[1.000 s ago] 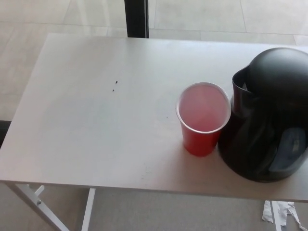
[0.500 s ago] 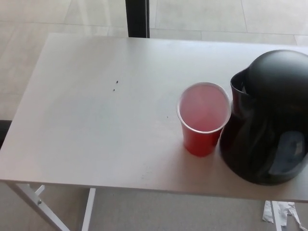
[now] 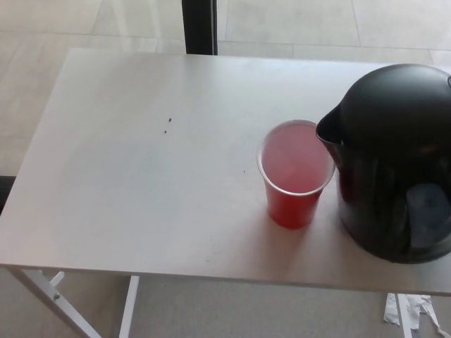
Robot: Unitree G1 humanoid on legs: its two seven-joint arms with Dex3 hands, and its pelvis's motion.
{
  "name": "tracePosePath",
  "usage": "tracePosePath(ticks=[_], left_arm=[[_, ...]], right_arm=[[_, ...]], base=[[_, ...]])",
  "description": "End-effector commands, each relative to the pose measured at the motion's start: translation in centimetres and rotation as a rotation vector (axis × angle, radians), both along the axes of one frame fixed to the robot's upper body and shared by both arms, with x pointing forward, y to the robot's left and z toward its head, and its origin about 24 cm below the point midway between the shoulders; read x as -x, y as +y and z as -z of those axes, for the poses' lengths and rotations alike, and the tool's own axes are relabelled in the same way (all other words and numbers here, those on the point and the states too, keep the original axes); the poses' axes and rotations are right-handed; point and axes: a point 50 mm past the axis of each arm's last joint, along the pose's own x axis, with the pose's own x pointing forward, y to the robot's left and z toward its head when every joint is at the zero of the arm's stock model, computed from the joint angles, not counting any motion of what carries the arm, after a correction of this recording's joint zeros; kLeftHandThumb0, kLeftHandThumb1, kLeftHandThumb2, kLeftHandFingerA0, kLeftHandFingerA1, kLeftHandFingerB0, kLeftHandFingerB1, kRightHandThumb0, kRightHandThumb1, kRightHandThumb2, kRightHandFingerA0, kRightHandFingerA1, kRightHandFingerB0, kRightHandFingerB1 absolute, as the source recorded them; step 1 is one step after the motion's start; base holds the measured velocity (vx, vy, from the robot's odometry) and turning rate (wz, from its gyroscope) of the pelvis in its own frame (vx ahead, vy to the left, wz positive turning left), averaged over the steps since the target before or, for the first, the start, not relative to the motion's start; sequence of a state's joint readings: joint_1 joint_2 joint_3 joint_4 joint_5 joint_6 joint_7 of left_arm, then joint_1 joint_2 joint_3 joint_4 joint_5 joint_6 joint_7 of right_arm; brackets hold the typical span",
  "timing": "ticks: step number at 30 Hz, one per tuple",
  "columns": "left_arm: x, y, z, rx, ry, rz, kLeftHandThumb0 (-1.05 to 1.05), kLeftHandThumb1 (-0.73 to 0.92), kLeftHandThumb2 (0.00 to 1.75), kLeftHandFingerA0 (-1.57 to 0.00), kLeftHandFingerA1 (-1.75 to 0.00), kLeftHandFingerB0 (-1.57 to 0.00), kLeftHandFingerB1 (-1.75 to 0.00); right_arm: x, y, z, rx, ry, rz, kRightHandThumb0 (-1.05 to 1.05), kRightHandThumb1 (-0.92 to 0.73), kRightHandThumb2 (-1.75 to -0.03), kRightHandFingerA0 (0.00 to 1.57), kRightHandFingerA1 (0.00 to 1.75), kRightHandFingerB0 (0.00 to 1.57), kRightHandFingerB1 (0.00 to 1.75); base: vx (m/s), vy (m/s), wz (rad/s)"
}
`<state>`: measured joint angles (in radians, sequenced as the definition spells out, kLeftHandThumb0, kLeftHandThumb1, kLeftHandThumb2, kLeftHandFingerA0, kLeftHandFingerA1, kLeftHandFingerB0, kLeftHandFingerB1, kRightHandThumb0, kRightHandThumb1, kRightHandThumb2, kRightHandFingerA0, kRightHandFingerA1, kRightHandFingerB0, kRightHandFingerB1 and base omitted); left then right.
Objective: The robot uses its right hand to lift up a kettle kept on the middle of the desk by its handle and tilt it into a glass kept next to it to pour out water
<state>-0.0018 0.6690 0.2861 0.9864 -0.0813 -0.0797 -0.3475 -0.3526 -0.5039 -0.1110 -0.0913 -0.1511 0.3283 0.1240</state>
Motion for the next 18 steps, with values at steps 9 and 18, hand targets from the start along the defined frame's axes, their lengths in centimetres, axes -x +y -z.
tracePosePath(ticks=[9,18], left_arm=[[-0.5,0.4,-0.9,-0.032,0.001,0.013,-1.05,0.44,1.34,-0.53,-0.62,-0.38,-0.9],[-0.8,0.4,-1.2,-0.028,-0.011,0.017,-1.05,0.45,1.34,-0.53,-0.62,-0.38,-0.9]], right_arm=[[-1.4,2.1,-2.9,-0.125,0.015,-0.063,-0.26,-0.45,-1.18,1.21,1.41,0.97,1.24],[-1.8,2.2,-4.6,-0.015,0.037,-0.029,-0.15,-0.44,-1.16,0.89,1.75,0.77,1.51]], base=[[0.0,0.0,0.0],[0.0,0.0,0.0]])
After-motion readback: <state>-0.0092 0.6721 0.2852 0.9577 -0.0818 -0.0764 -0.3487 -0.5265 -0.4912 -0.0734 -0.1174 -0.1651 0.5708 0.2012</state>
